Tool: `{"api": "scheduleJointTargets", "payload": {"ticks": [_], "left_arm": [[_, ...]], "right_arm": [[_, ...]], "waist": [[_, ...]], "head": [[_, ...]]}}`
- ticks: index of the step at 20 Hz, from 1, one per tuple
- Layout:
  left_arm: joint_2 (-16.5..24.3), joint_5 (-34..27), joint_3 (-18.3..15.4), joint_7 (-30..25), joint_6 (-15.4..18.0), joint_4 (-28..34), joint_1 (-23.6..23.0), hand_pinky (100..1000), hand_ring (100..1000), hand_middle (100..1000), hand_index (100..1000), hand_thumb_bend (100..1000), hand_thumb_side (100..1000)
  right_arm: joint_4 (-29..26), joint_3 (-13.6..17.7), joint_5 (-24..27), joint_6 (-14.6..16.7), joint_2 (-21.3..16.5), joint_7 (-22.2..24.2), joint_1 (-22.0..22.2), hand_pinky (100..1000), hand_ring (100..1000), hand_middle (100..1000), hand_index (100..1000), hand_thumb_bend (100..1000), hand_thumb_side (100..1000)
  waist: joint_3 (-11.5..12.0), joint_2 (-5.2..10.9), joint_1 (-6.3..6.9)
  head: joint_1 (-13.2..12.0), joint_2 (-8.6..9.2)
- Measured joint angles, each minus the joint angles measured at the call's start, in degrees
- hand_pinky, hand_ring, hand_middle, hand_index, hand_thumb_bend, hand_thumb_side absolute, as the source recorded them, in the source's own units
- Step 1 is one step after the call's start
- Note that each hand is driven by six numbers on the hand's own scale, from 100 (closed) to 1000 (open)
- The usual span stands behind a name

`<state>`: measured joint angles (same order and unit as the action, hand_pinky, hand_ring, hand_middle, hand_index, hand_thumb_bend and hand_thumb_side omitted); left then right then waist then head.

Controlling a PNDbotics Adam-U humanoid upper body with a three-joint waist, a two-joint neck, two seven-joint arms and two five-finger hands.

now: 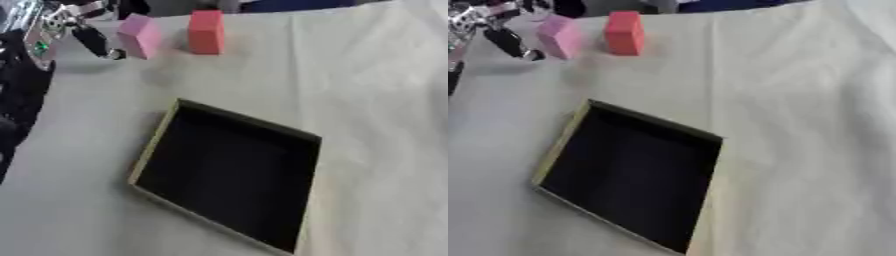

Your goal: Pick up objects on the table and place them in the box.

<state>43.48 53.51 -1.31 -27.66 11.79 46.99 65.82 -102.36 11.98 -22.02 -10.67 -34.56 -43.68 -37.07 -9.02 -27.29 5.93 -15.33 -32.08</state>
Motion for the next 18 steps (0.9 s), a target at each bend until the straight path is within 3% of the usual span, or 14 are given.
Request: {"api": "scheduleJointTargets", "payload": {"ticks": [12,18], "left_arm": [[0.0,-1.27,-0.36,-0.18,-0.97,-0.55,0.0,810,813,852,927,474,100],[-0.06,-1.26,-0.36,2.31,-0.91,0.0,0.84,827,851,880,949,516,100]], "right_arm": [[0.0,0.02,0.78,0.06,0.0,-0.06,-0.26,824,812,709,745,100,618],[0.01,0.03,1.06,0.11,0.0,-0.07,0.01,824,811,707,744,100,620]], "waist": [[-0.5,-0.68,0.18],[0.18,-0.67,0.17]], "head": [[-0.58,0.97],[-0.72,0.78]]}}
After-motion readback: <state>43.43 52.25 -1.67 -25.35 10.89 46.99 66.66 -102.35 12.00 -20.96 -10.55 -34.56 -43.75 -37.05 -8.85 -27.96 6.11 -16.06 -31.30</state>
